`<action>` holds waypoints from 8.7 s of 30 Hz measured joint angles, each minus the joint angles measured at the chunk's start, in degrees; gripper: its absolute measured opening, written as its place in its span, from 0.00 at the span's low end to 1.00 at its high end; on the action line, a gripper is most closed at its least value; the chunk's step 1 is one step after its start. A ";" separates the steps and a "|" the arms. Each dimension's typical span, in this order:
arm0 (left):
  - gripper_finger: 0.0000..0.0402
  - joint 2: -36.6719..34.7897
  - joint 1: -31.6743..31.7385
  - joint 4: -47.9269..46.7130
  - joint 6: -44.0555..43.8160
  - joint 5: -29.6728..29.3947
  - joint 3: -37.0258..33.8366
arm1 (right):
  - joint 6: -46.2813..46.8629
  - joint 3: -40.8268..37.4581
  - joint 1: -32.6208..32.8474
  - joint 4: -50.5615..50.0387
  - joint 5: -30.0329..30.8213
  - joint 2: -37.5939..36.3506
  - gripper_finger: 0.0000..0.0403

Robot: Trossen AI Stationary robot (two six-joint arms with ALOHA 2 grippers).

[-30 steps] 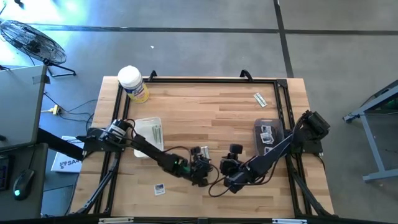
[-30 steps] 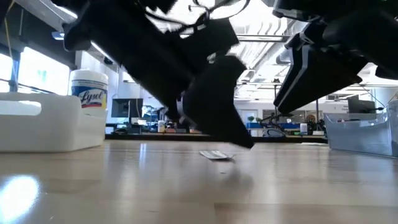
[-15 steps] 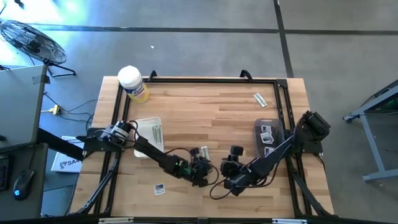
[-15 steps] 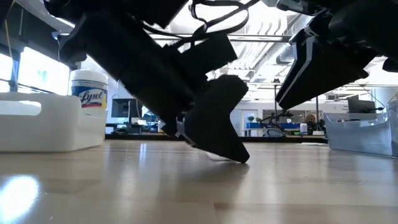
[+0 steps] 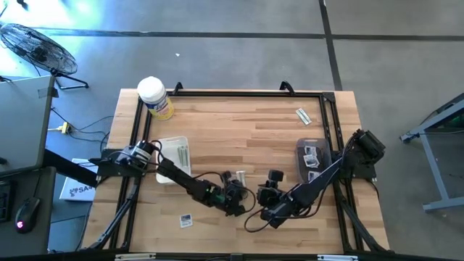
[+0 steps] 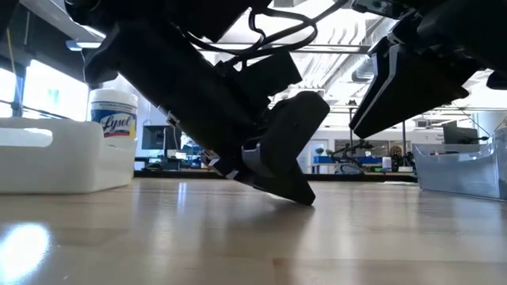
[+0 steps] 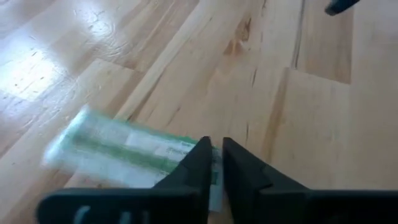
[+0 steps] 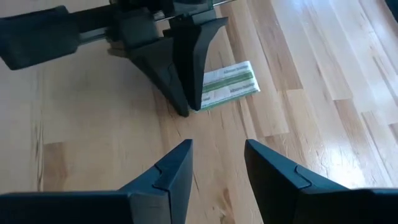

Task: Pick & Place First Aid Supplies
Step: Put the green bandage into the white bin, then put the blue alcohol pad into the black bin

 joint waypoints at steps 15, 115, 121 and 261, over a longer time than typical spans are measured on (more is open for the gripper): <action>0.00 -6.51 0.26 -4.75 1.48 1.97 -0.51 | 0.04 0.00 0.10 0.24 -0.96 0.00 0.35; 0.00 -61.39 -0.10 -43.02 5.95 8.56 -33.79 | -9.30 -12.61 -7.78 33.40 -6.18 0.07 0.35; 0.00 -61.39 0.02 -38.95 6.17 8.79 -34.67 | -8.99 -12.61 -7.78 33.40 -6.55 0.04 0.35; 0.24 -38.86 -23.96 -26.82 -3.21 -17.52 -22.53 | -31.06 18.41 -12.75 41.10 -32.88 29.69 0.35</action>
